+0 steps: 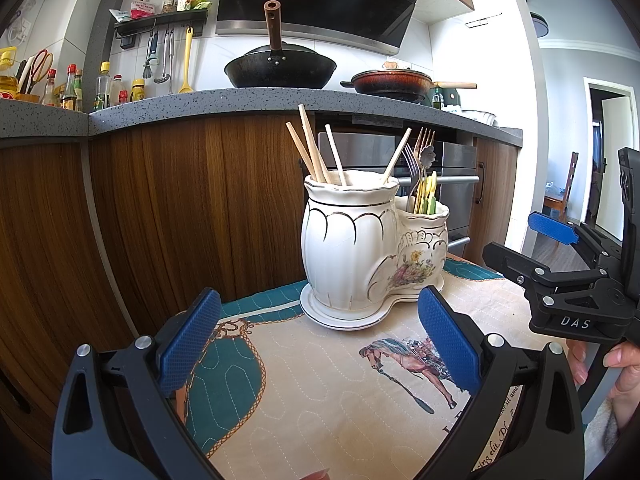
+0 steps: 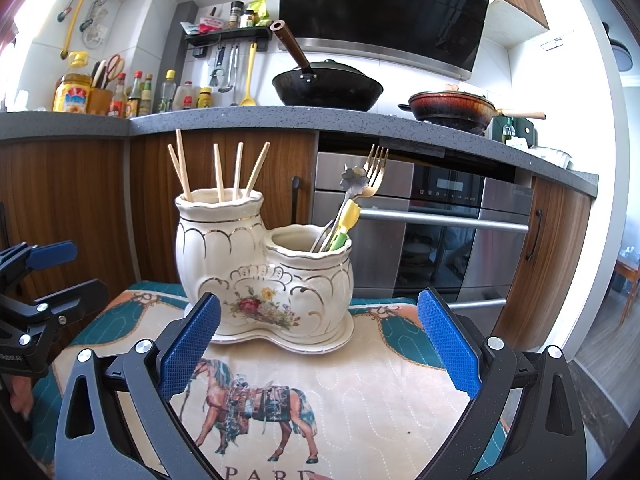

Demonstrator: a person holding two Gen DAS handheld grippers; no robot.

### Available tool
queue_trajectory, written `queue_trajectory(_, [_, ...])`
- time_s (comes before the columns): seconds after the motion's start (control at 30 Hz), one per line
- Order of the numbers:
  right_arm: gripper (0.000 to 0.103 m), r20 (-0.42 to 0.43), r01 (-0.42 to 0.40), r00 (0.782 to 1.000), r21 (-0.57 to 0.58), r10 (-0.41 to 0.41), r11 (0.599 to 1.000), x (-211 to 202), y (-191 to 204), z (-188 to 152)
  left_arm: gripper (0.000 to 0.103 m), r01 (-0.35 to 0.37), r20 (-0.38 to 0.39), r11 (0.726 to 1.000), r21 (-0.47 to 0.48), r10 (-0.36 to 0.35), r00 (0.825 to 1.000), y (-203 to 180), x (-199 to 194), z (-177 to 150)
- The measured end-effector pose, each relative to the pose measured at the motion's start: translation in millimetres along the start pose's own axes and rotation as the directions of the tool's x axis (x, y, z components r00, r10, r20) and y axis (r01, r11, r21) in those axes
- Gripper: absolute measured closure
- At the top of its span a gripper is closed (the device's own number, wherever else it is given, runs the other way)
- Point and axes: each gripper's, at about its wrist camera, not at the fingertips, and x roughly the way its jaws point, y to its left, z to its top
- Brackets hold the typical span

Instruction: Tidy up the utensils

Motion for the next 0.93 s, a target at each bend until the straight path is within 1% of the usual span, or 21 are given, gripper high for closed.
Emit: queue_trajectory(0.93, [0.005,-0.002,0.0,1.0,-0.002,0.0,1.0,0.0,0.0,0.5,0.005,-0.006,-0.018,1.0,-0.006,0.006,1.0,1.8,4.6,0.1])
